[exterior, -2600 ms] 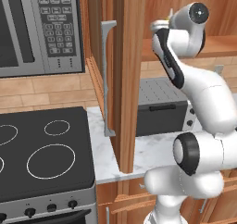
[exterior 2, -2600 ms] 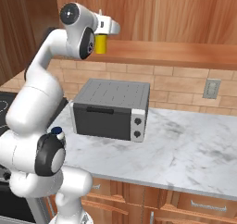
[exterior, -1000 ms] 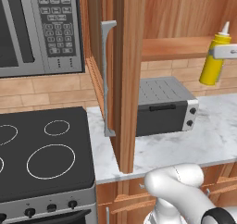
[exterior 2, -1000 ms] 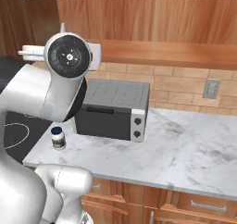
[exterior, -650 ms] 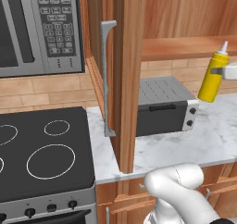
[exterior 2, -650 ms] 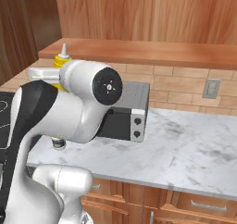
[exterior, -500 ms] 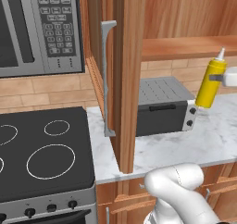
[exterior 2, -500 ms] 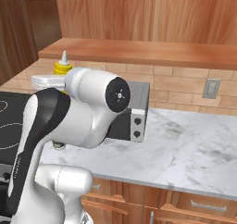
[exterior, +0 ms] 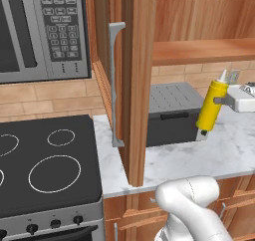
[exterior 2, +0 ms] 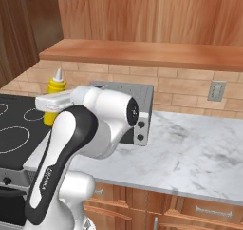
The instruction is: Take 2 condiments from the cabinet and move them on the counter near the stove.Make sure the condiments are lined up with each other, next to each other.
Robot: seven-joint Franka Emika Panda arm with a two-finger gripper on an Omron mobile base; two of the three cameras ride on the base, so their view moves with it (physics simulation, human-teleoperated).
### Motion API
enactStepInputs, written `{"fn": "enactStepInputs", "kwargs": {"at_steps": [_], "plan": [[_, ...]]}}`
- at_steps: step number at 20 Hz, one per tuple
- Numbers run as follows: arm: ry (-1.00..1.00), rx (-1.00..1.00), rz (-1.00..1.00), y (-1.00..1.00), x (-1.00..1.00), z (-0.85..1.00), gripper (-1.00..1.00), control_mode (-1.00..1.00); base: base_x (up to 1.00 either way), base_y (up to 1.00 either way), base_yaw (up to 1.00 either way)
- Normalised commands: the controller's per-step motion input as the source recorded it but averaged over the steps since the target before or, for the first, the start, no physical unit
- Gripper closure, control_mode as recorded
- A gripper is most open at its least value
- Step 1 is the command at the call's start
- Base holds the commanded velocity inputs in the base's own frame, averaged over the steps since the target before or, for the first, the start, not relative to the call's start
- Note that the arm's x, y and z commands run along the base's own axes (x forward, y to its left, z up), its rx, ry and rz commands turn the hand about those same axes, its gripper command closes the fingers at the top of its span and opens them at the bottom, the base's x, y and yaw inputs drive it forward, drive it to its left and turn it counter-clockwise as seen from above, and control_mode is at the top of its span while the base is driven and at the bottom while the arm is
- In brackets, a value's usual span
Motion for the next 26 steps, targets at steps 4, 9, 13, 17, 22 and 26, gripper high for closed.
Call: {"fn": "enactStepInputs", "kwargs": {"at_steps": [4, 9, 13, 17, 22, 26], "plan": [[-0.15, 0.02, 0.2, 0.33, 0.11, -0.34, 1.0, -1.0, 0.0, 0.0, 0.0], [-0.26, 0.0, 0.13, 0.21, 0.31, -0.35, 1.0, -1.0, 0.0, 0.0, 0.0], [-0.31, 0.0, 0.08, 0.12, 0.42, -0.4, 1.0, -1.0, 0.0, 0.0, 0.0], [-0.24, 0.0, 0.06, 0.01, 0.6, -0.48, 1.0, -1.0, 0.0, 0.0, 0.0], [-0.08, 0.0, 0.05, 0.0, 0.56, -0.55, 1.0, -1.0, 0.0, 0.0, 0.0], [-0.03, 0.0, 0.05, 0.0, 0.24, -0.61, 1.0, -1.0, 0.0, 0.0, 0.0]]}}
